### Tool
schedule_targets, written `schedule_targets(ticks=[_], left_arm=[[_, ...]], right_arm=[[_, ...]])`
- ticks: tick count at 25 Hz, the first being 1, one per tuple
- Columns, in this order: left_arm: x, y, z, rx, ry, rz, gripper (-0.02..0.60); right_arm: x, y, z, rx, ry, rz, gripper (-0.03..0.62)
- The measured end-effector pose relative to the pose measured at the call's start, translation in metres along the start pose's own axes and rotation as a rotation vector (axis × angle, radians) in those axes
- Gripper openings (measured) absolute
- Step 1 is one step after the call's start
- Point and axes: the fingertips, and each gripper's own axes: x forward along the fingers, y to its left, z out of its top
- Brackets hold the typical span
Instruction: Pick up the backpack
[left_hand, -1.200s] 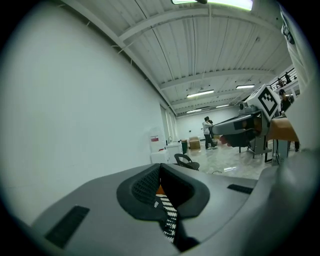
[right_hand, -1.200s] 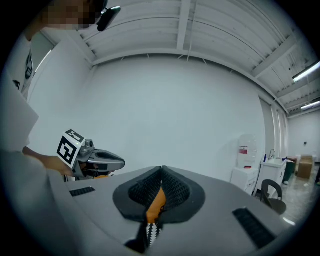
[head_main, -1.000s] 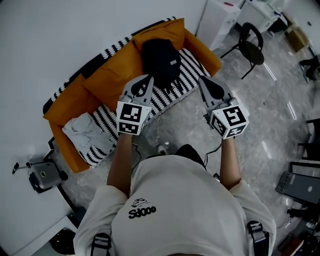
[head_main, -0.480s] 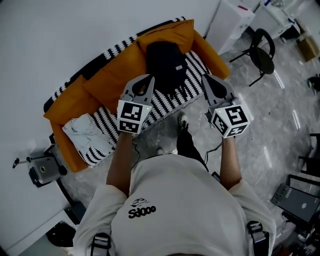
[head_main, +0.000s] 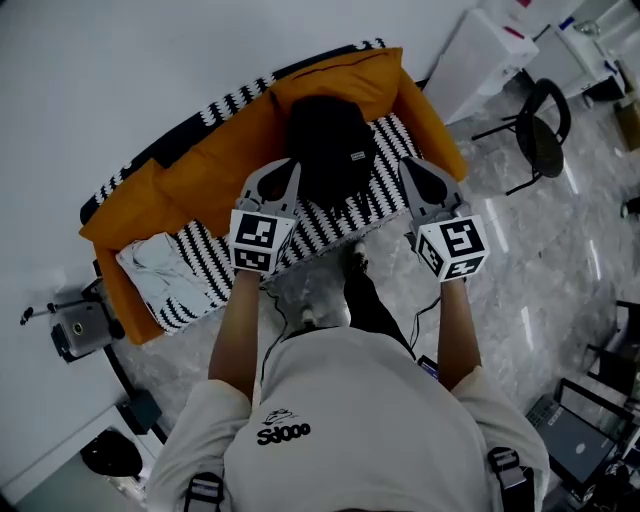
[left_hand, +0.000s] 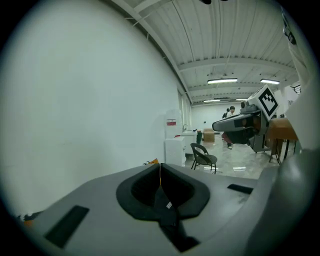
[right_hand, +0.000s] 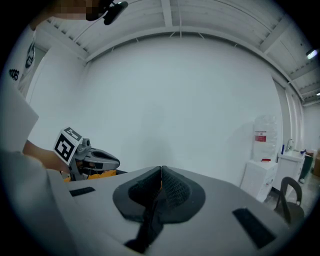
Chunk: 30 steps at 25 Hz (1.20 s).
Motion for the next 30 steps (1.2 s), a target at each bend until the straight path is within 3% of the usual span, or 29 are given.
schedule_targets(ticks=[5,11,13,14,16,17,23,30], left_arm=[[0.056,0.027,-0.031,-0.050,0.067,0.019,0.021],[0.122,0.049,-0.080,-0.097,0.178,0.061,0.023],[0.142,0.056,-0.097,-0.122,0.207,0.070,0.025],[0.152,0.059,-0.106,-0.134,0.222,0.072,0.034],[0.172,0.064,-0.125,-0.160,0.253,0.070,0.136],[0.181,0.066,-0.133,-0.172,0.266,0.070,0.151],[0.233,0.080,-0.177,-0.246,0.314,0.078,0.189],[0.274,0.104,-0.256,-0.319,0.381,0.104,0.243]], right_arm=[[0.058,-0.039,-0.031,0.002,0.057,0.052,0.034],[0.132,-0.088,-0.081,0.094,0.124,0.163,0.041],[0.158,-0.100,-0.100,0.107,0.162,0.200,0.126],[0.170,-0.105,-0.109,0.110,0.180,0.213,0.146],[0.192,-0.116,-0.127,0.113,0.210,0.233,0.158],[0.202,-0.122,-0.136,0.115,0.223,0.243,0.164],[0.254,-0.150,-0.190,0.130,0.301,0.294,0.210],[0.308,-0.162,-0.273,0.186,0.367,0.355,0.244]])
